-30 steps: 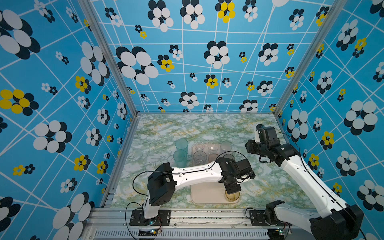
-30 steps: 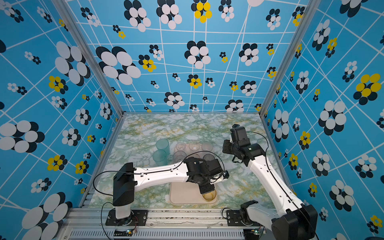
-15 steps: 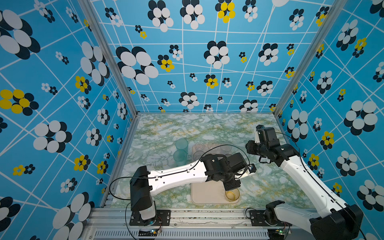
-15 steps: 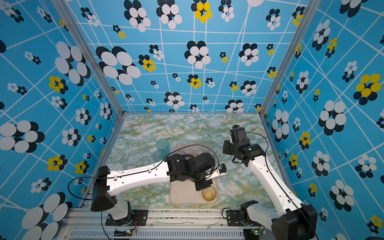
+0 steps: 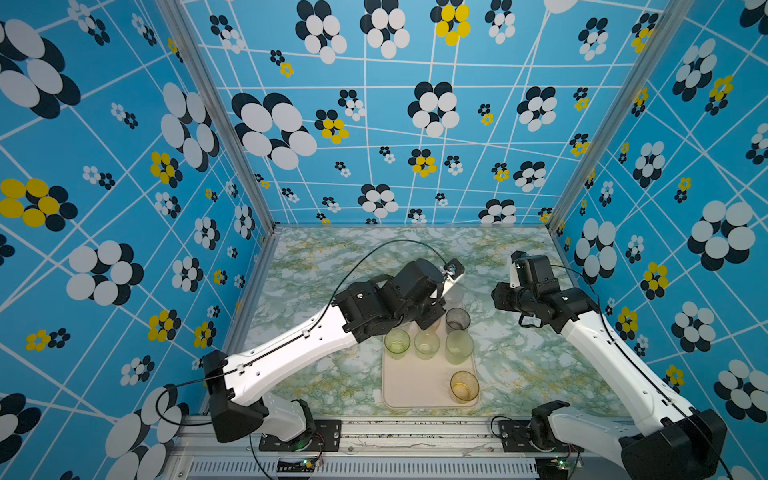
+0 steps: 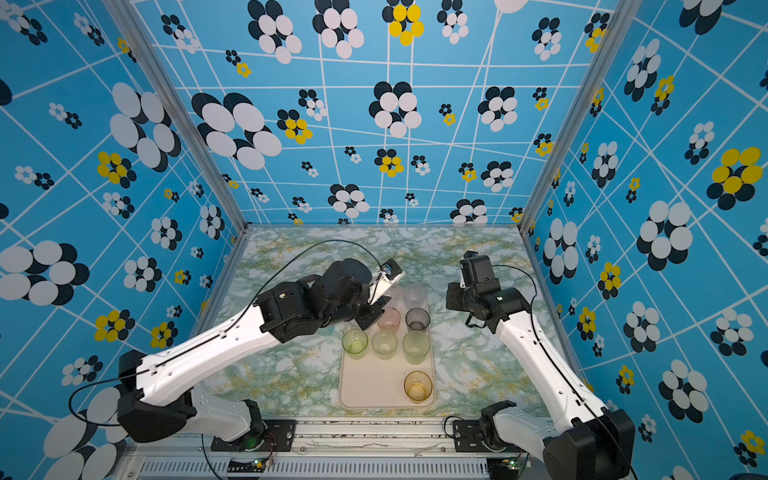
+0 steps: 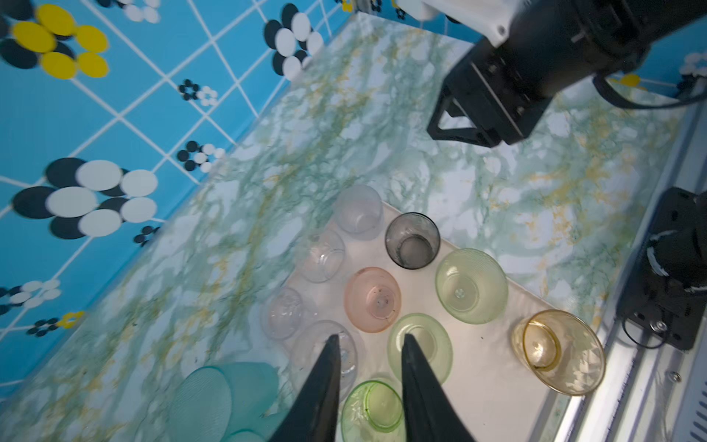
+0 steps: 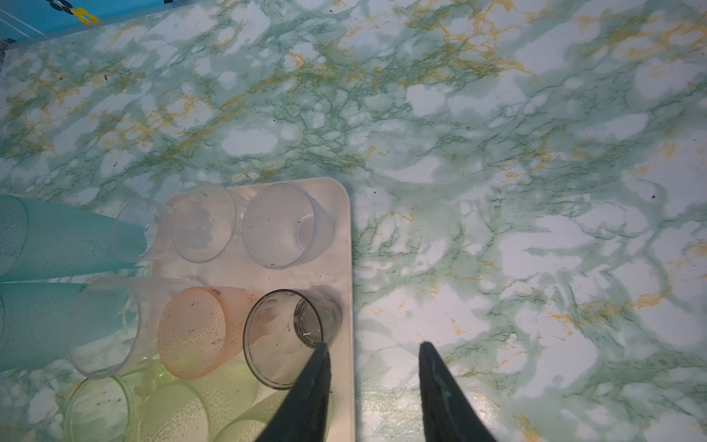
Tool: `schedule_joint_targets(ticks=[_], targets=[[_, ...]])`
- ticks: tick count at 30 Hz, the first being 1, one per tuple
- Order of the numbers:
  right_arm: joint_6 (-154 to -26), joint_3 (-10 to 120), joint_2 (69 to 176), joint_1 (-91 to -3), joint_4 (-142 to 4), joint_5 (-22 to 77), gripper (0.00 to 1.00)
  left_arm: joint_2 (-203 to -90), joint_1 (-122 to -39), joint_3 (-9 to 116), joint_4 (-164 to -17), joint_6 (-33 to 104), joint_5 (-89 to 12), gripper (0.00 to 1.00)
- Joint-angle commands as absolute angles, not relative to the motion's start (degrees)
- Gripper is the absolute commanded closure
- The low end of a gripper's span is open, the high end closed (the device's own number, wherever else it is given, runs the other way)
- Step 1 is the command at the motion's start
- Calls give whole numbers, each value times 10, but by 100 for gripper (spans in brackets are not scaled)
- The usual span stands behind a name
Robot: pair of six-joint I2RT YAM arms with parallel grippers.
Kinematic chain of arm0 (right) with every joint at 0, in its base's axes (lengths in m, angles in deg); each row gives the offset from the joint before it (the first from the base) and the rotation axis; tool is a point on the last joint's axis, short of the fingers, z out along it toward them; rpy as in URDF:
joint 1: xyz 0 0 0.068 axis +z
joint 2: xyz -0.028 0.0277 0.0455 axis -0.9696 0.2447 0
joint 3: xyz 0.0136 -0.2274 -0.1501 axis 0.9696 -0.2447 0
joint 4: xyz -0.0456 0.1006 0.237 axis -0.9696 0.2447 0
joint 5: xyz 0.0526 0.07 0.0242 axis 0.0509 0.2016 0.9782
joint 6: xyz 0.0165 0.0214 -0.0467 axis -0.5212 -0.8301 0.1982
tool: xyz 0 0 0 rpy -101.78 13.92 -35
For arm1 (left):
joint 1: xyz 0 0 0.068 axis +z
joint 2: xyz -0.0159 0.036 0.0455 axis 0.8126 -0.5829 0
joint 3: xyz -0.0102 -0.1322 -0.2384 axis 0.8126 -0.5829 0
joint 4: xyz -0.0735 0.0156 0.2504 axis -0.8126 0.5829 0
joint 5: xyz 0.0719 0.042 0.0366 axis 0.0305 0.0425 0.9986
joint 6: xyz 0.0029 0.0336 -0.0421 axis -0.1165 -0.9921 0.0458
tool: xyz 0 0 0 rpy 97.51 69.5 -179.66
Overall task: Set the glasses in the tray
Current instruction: 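Raise the left gripper and move it toward the teal tumblers beyond the tray, then reach the right gripper across to the teal tumbler beside the tray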
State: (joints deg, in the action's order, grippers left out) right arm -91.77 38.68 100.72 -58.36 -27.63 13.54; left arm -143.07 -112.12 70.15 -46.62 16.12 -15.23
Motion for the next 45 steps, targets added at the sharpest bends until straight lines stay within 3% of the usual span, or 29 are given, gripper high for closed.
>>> schedule_joint_targets(ticks=[1,11,19,21,32,45], targets=[[-906,420,1008,-583,-239,158,60,-1360,-1057,644,-507,212,-100,69],[-915,516,1073,-468,-197,106,60,-1179,-870,508,-480,305,-85,66],[-913,683,1212,-311,-160,67,62,-1151,-797,453,-496,323,-124,65],[-913,723,1250,-287,-164,73,66,-1153,-778,443,-501,325,-144,65],[-903,995,1508,-245,-119,67,73,-1158,-698,398,-542,329,-248,66],[-899,1333,1761,-242,-1,52,76,-1122,-659,367,-551,319,-288,63]])
